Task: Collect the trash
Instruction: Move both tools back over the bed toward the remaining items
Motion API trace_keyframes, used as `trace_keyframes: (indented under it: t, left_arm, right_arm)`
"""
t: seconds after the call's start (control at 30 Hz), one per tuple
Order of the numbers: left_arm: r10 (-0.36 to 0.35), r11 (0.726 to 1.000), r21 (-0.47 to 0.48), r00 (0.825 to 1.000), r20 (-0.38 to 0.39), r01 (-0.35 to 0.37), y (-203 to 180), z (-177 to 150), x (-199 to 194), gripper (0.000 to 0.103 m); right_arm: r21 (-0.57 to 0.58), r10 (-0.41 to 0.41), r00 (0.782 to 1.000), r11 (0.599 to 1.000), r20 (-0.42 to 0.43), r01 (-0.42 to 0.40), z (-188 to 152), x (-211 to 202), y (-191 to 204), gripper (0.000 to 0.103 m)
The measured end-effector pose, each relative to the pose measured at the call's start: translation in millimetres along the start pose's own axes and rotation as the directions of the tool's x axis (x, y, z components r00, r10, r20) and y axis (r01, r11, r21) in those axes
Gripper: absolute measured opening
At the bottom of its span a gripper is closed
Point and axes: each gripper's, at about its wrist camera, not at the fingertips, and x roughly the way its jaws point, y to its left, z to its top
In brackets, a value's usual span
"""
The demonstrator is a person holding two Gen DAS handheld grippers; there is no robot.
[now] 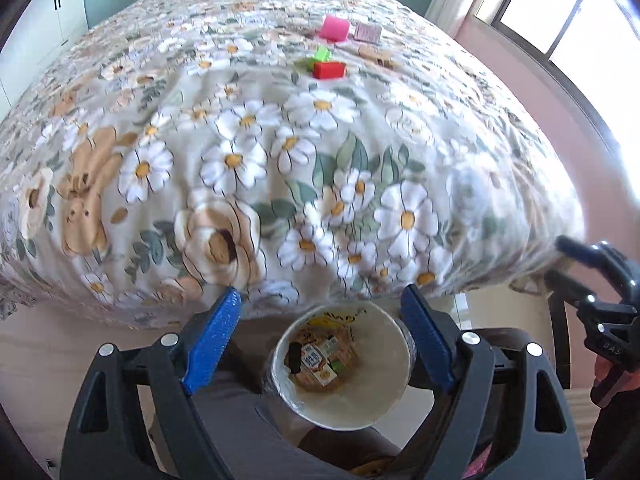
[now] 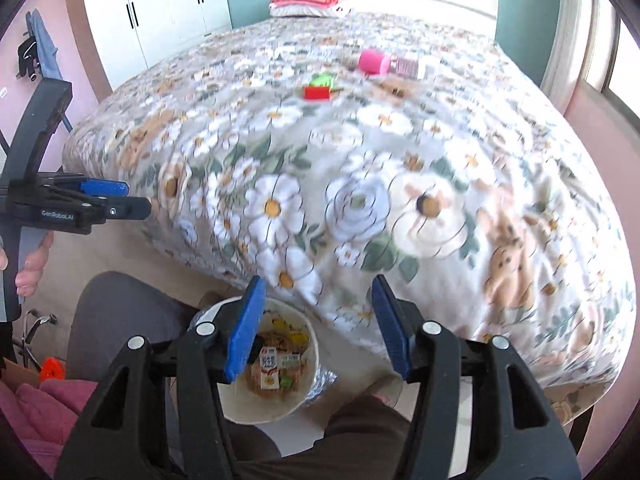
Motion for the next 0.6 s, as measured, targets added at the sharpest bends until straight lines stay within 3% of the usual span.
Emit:
trace_keyframes:
  t: [0.1,0.27,0.6]
  left_arm:
    - [0.034,0.999,0.005,0.997,0.063,-0.034,-0.7,27.5,-16.2,0.086]
    - [0.015,1.000,0.004,0.994,0.104,-0.016,-4.5,75.0,-26.1,0.086]
    - [0.046,0.998,0.029,0.993,0.109,-0.049,-14.1,157.2,11.1,0.088]
  right_arm:
    - [-0.025,-0.020,0.997,0.999,0.073,0.022,30.1,-19.8,-7.2,0.061]
    - [-0.082,-0.054,0.988,0.994,0.142,0.066,82.8,-25.3,-21.2,0.062]
    - [-0.176,-0.089,0.975,0.976,0.203,0.126,184.2,7.3,-78.4,0.074]
